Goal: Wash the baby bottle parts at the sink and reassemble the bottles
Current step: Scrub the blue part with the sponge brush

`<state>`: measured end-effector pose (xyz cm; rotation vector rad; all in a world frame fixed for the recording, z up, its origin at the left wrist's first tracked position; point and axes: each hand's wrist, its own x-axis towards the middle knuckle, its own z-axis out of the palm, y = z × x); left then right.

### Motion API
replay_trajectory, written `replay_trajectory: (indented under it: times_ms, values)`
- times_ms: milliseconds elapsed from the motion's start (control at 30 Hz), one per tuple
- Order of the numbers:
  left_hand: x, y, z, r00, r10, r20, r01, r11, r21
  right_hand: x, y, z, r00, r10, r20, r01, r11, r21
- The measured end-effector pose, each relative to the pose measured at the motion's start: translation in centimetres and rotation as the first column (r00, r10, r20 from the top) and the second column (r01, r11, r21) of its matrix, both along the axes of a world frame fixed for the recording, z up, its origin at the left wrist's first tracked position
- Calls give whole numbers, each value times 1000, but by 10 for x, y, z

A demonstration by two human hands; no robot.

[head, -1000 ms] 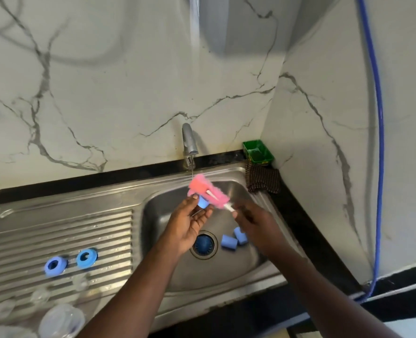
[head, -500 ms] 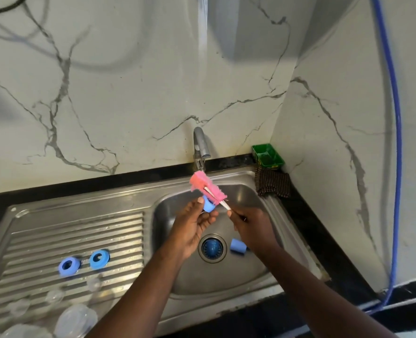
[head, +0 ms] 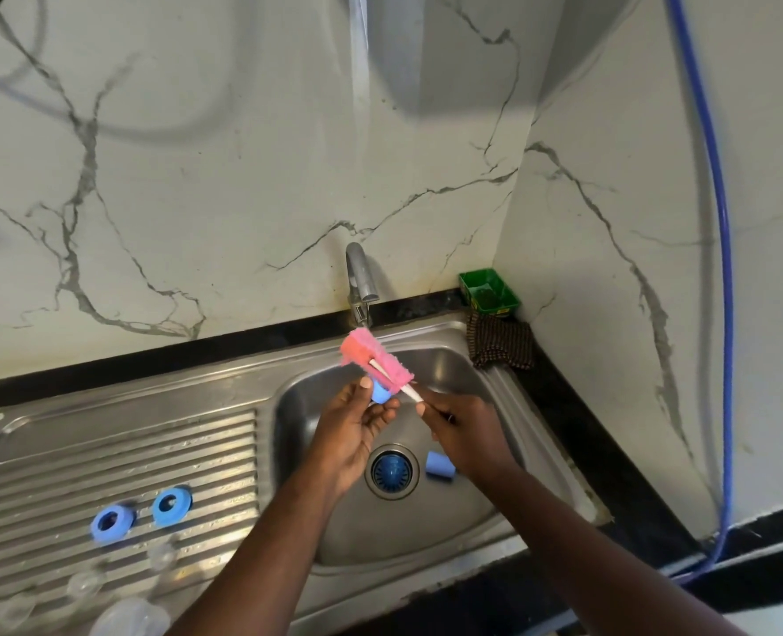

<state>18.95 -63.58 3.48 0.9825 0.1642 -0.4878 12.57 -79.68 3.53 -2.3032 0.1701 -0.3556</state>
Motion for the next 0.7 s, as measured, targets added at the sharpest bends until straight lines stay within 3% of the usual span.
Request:
replay_trajectory:
  times_ms: [300,433,567,700]
  values:
    - [6,-4,-1,1000,8,5,-8,1000,-18,2,-7,3,998,56,14,-56,998,-18]
    - [8,-4,-3,995,1,101,-17,988,156,4,-17,3,1000,7,14,-6,996,-85]
    - [15,7,-10,967,-80,240,-25,913,408,1,-21,5,996,82,43,-76,989,-126]
    - [15,8,-7,949,-93,300,-58,887,458,3,-25,5,999,35,30,-30,988,-153]
